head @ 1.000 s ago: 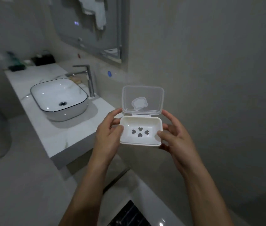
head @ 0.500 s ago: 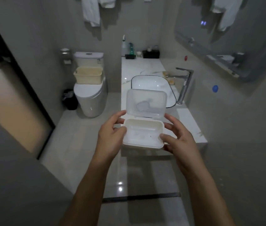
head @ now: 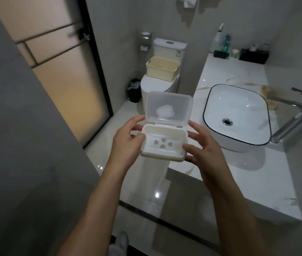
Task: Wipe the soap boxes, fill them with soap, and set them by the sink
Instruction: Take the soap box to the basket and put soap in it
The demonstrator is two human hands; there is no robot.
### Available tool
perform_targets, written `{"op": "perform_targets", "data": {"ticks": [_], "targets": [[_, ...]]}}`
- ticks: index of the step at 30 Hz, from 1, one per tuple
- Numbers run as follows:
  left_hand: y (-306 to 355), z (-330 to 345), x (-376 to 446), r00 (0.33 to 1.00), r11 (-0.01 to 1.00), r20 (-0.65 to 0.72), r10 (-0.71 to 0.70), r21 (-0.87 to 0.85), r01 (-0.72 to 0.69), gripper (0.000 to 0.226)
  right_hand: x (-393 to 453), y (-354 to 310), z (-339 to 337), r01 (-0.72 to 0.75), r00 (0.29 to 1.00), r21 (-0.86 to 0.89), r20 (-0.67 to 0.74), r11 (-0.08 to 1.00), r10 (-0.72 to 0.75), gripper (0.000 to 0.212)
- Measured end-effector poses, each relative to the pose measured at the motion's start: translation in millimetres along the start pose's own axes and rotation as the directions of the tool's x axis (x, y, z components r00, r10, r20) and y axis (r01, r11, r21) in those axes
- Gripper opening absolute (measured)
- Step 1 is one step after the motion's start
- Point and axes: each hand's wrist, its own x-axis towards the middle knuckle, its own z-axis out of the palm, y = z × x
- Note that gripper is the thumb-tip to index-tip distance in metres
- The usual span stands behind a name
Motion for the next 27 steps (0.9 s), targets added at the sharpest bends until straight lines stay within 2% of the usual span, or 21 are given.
{"op": "perform_targets", "data": {"ticks": [5, 16, 27], "targets": [[-15.0, -14.9, 46.3, 1.0, 1.0, -0.027, -0.015, 0.012, 0.016, 0.056, 46.9, 5.5, 25.7, -0.008, 1.0, -0.006, 0.023, 1.0, 0.009, 0.066], [-32.2, -62.9, 203.4, 0.997, 0.995, 0.057, 0.048, 0.08, -0.052, 0.054, 172.3, -4.4, 100.3, -0.025, 0.998, -0.03, -0.051, 0.999, 0.023, 0.067], [-55.2, -94.1, 315.8, 0.997, 0.996, 0.078, 0.011, 0.086, -0.017, 0.057, 291.5, 13.2, 150.2, -0.067, 0.997, -0.041, -0.036, 0.997, 0.066, 0.064]]}}
